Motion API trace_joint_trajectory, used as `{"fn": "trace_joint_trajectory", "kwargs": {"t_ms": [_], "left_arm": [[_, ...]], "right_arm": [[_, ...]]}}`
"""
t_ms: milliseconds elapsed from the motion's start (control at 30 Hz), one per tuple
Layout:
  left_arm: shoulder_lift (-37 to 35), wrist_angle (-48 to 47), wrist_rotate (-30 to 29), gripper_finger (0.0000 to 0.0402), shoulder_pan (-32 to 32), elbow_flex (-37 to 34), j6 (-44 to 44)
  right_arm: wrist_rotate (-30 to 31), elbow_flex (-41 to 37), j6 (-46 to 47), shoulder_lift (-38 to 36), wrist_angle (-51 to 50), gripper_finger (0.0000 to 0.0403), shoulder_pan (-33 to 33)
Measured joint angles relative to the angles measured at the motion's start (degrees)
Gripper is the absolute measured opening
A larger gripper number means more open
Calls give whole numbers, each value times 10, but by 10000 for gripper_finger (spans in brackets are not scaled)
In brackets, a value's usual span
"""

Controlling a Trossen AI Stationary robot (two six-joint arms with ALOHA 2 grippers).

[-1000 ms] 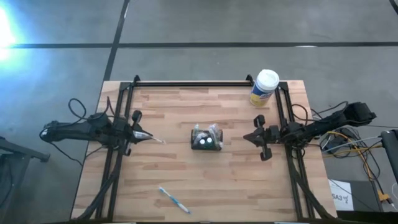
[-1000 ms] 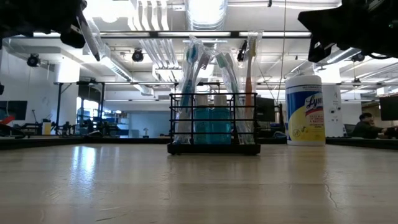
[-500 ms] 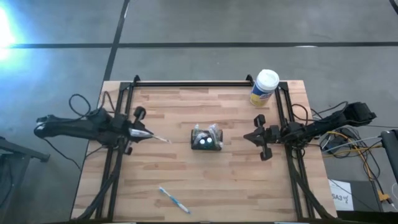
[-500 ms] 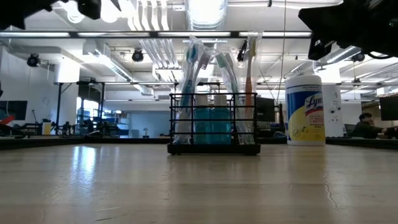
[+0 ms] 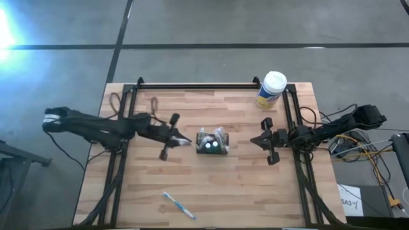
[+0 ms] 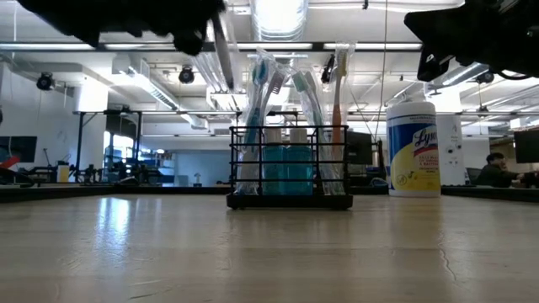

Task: Pick & Place toothbrushing station
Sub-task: Put the violet toothbrush into the black wire organizer

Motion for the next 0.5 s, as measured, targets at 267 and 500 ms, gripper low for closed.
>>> {"fn": "trace_joint_trajectory", "kwargs": {"t_ms": [267, 500], "left_arm": [[58, -10, 0, 25, 25, 25, 0], [93, -9, 0, 25, 45, 22, 0]], "right_arm": [[0, 0, 0, 0, -1, 8, 0], [0, 0, 0, 0, 0, 8, 0]]}}
